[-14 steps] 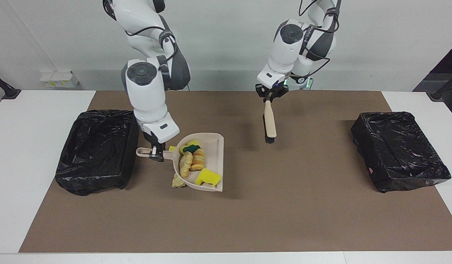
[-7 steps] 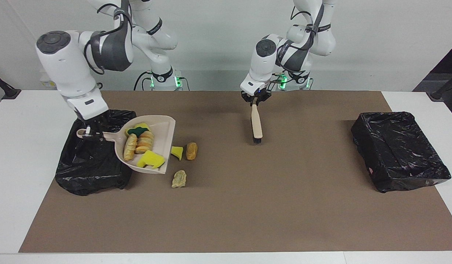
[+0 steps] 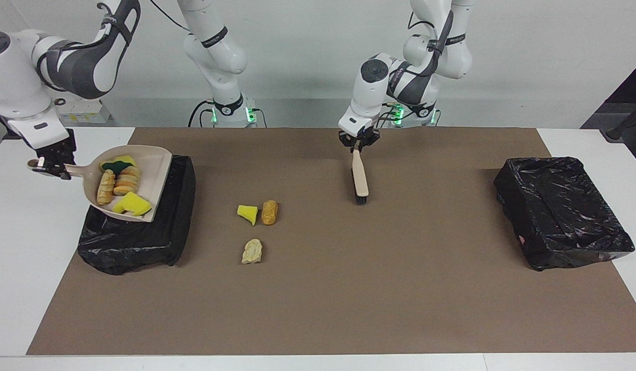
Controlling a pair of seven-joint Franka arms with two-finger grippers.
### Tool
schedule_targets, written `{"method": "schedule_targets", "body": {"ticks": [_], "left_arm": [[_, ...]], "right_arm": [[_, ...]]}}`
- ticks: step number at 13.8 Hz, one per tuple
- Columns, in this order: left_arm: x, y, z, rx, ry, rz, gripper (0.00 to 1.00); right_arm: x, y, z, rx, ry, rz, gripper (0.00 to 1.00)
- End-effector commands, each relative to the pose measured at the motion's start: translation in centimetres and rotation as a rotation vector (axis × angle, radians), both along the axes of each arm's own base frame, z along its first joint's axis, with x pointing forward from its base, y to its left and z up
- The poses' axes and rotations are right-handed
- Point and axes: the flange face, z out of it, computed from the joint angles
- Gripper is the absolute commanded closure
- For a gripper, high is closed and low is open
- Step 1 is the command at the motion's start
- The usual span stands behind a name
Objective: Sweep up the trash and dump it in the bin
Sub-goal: 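Carry the loaded dustpan to the nearer black bin with the right gripper, then tip the dustpan with the right gripper while the left gripper drops the brush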
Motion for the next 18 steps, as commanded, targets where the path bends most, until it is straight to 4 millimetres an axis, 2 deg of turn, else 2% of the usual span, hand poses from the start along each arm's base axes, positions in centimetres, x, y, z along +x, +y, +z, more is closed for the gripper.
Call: {"method": "schedule_targets", "body": {"ticks": [1,2,4,5,6,8,10,12,14,16,18], "left_arm": [[-0.3,0.6,0.0,-0.032,0.001,0.043,0.40],[-0.2,0.7,0.0,-0.039,0.009,0.055,0.37],[0.1,0.8,0.1,-0.037,0.016,0.056,0.07],[0.7,0.9,0.5,-0.040,0.016,0.061,0.00],[1.8,1.8,0.7,-0.040,0.015,0.086,0.00],[4.3,4.0,1.5,-0.047,-0.003,0.128,0.00],[8.0,7.9,2.4,-0.068,-0.032,0.143,0.00],[10.6,12.3,2.0,-0.072,-0.036,0.144,0.00],[12.3,16.3,1.6,-0.075,-0.040,0.144,0.00],[13.9,21.2,1.3,-0.053,-0.055,0.090,0.00],[15.4,25.3,2.2,-0.050,-0.087,0.035,0.00]], "right_arm": [[-0.8,0.8,-1.3,-0.136,0.005,0.055,1.00],[-0.9,0.9,-2.0,-0.192,0.011,0.044,1.00],[-1.1,2.4,-2.3,-0.332,0.010,0.009,1.00],[-1.0,4.0,-2.4,-0.376,0.005,0.023,1.00],[-0.9,4.8,-2.5,-0.425,0.004,0.034,1.00],[0.0,8.0,-2.1,-0.543,-0.022,0.064,1.00],[0.3,10.0,-2.1,-0.573,-0.022,0.066,1.00],[0.4,11.3,-1.7,-0.642,-0.022,0.078,1.00],[0.6,13.5,-1.3,-0.686,-0.015,0.084,1.00],[0.7,14.7,-0.8,-0.741,-0.015,0.105,1.00],[0.8,15.4,0.0,-0.811,0.001,0.114,1.00]]}}
